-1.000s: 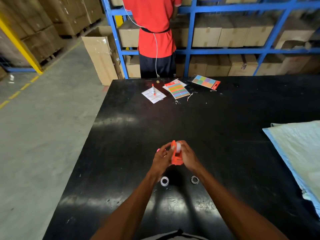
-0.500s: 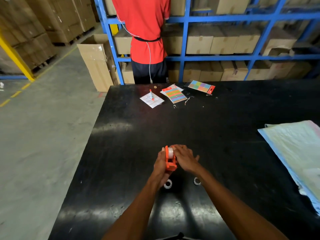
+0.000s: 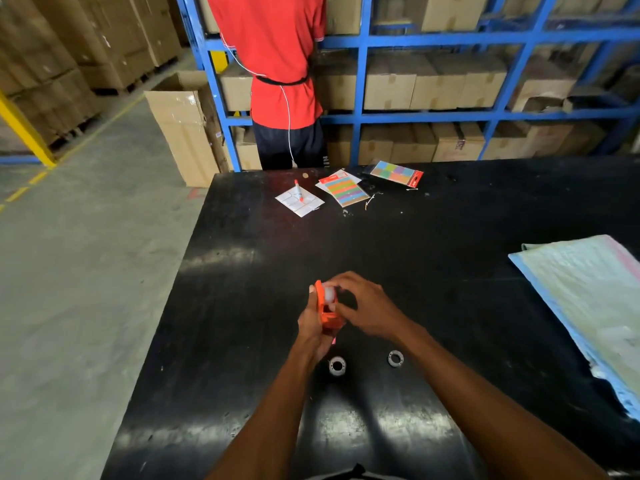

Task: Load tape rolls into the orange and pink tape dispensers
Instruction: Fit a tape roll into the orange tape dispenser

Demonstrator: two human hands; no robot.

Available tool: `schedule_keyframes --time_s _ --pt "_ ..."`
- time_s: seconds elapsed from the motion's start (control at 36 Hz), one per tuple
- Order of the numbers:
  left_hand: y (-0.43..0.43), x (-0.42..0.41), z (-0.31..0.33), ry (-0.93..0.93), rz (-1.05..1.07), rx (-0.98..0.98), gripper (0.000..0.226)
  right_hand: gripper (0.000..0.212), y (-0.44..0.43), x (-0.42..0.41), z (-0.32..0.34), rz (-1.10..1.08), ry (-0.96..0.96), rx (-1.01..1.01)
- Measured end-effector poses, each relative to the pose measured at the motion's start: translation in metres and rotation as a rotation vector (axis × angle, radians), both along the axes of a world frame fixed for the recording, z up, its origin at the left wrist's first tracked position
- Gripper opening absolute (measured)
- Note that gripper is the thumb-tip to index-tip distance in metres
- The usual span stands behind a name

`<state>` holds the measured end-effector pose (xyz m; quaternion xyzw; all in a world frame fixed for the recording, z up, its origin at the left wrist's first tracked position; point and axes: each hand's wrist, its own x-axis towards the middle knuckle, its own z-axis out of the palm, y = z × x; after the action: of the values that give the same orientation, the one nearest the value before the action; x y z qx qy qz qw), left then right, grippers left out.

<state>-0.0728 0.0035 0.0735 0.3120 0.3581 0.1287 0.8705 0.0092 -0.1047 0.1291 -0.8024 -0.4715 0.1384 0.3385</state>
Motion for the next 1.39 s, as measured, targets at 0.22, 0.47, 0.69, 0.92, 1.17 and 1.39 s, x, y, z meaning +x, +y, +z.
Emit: schedule_keyframes --time_s 0.22,0.47,0.69,0.92,1.17,1.39 --pt "0.011 -0.008 0.004 0.045 -0.12 -0.05 0.056 0.08 -0.004 -0.006 0.0 0.098 0.292 0.052" --pt "0.009 0.0 0.013 -0.058 -0.125 -0.113 0.063 0.027 -0.002 -0.011 -0.015 -0.031 -0.303 0.082" --pt "0.008 -0.003 0.009 -0.056 -0.176 -0.079 0.063 0.024 0.0 -0.016 -0.017 -0.064 -0.353 0.057" --pt "0.005 -0.002 0.002 -0.017 -0.161 -0.088 0.065 0.024 -0.001 -0.018 -0.015 -0.009 -0.421 0.007" --pt "0.003 -0.001 0.011 0.002 -0.199 0.004 0.061 0.028 -0.008 -0.009 -0.022 0.04 -0.389 0.055" --pt "0.0 0.001 0.021 0.052 -0.239 0.073 0.064 0.031 -0.021 0.002 -0.026 0.043 -0.337 0.021"
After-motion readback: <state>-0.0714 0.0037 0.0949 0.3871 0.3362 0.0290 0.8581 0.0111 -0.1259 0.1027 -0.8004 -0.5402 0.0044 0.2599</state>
